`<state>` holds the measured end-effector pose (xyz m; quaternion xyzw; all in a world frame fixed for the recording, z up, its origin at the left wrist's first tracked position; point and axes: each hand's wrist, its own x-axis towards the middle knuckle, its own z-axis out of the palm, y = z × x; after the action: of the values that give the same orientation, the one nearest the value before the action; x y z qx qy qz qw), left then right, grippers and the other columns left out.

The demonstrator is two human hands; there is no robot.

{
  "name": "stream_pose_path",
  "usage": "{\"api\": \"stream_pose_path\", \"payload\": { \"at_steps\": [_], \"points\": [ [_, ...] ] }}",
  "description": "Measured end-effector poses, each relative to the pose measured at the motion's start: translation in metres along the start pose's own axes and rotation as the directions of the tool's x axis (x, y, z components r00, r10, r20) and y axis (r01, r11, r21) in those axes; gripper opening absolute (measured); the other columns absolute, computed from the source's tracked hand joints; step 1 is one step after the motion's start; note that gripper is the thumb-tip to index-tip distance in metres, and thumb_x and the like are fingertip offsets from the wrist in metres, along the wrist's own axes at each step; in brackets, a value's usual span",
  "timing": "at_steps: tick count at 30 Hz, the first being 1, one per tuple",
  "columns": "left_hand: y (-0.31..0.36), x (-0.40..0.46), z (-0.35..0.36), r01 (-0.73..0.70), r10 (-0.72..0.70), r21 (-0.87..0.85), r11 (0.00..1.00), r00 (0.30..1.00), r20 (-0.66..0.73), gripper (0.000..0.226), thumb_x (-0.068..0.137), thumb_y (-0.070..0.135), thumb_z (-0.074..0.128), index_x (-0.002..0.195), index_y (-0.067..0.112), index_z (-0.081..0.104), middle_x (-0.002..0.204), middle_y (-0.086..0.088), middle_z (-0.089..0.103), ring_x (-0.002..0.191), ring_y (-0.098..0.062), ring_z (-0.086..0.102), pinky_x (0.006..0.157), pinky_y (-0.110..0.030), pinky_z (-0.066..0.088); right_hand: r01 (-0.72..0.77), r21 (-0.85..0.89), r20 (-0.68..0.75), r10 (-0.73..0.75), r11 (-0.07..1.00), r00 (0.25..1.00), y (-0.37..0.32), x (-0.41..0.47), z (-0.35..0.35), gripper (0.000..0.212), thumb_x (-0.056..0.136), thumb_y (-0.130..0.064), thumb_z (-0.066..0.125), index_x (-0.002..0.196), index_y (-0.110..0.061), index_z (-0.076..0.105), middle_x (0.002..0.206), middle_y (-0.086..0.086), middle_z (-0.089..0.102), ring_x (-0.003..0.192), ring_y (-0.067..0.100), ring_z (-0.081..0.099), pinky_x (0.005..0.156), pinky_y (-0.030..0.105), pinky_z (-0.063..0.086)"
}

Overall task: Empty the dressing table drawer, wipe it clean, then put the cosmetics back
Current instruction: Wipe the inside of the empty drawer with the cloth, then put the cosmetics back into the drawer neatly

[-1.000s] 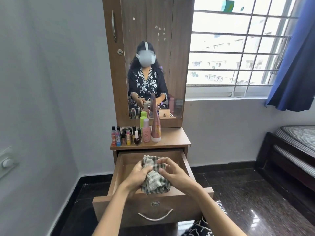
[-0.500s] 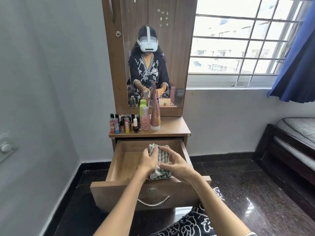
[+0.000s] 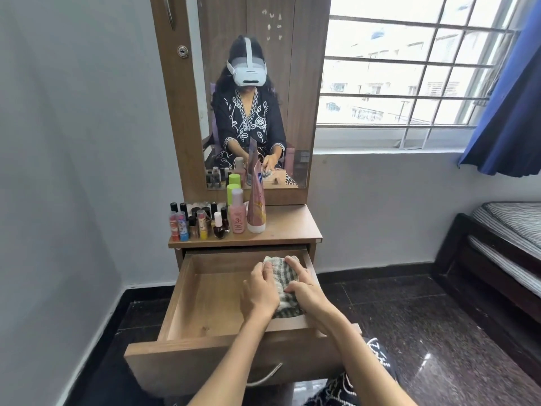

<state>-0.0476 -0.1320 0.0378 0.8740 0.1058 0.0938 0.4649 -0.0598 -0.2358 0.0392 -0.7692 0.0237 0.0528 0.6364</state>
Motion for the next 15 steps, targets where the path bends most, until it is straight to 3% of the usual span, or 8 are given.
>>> {"api": "stream_pose_path", "payload": {
  "at_steps": [2,4,6,11,13,15],
  "points": [
    [0.005,0.006,0.005,-0.025,0.025,0.001,1.0,0.998,-0.056,0.045,0.097,0.047,0.027,0.111,0.022,0.061,0.101,-0.008,0.069,0.099,-0.032,0.06,0.076,-0.033,0.04,0.016,-0.02,-0.023,-0.017,1.0,1.0,-0.003,0.006,-0.005,0.066,0.084,0.004,0.042,0.14,-0.032,0.038,0.116,-0.011,0.037,0.1,-0.001,0.047,0.069,0.001,0.04],
    [0.011,0.013,0.01,-0.045,0.049,0.039,0.998,0.994,-0.095,0.047,0.096,0.049,0.025,0.107,0.022,0.062,0.099,-0.009,0.069,0.096,-0.033,0.061,0.072,-0.035,0.044,0.056,-0.078,-0.069,-0.061,0.995,0.996,-0.005,0.013,-0.01,0.066,0.084,0.004,0.042,0.141,-0.03,0.038,0.123,-0.004,0.038,0.113,0.013,0.045,0.092,0.012,0.038],
    [0.02,0.021,0.015,-0.056,0.063,0.065,0.996,0.991,-0.12,0.047,0.096,0.05,0.025,0.109,0.024,0.062,0.101,-0.01,0.069,0.096,-0.035,0.061,0.071,-0.036,0.045,0.094,-0.089,-0.09,-0.102,0.992,0.991,-0.01,0.021,-0.014,0.065,0.086,0.006,0.038,0.143,-0.025,0.037,0.127,-0.002,0.035,0.121,0.013,0.038,0.109,0.026,0.029],
    [0.057,0.048,0.025,-0.195,0.213,0.117,0.974,0.962,-0.17,0.043,0.096,0.047,0.028,0.115,0.024,0.059,0.102,-0.013,0.068,0.095,-0.035,0.062,0.069,-0.035,0.046,0.198,-0.088,-0.153,-0.209,0.976,0.966,-0.028,0.055,-0.033,0.06,0.088,0.012,0.027,0.141,-0.014,0.038,0.128,-0.005,0.031,0.12,0.002,0.032,0.108,0.014,0.022],
    [0.07,0.062,0.031,-0.255,0.272,0.141,0.957,0.955,-0.114,0.042,0.098,0.043,0.027,0.113,0.018,0.056,0.103,-0.014,0.067,0.094,-0.034,0.062,0.069,-0.035,0.045,0.202,-0.101,-0.184,-0.218,0.974,0.958,-0.033,0.074,-0.043,0.059,0.088,0.012,0.028,0.14,-0.013,0.04,0.129,-0.003,0.033,0.121,0.005,0.033,0.107,0.015,0.023],
    [0.08,0.074,0.038,-0.281,0.289,0.166,0.945,0.957,-0.026,0.04,0.099,0.036,0.025,0.126,0.014,0.045,0.112,-0.015,0.064,0.099,-0.034,0.061,0.075,-0.036,0.046,0.194,-0.109,-0.212,-0.214,0.975,0.954,-0.038,0.093,-0.051,0.056,0.089,0.01,0.029,0.139,-0.011,0.042,0.13,0.002,0.035,0.121,0.008,0.035,0.104,0.015,0.025]
  ]
}}
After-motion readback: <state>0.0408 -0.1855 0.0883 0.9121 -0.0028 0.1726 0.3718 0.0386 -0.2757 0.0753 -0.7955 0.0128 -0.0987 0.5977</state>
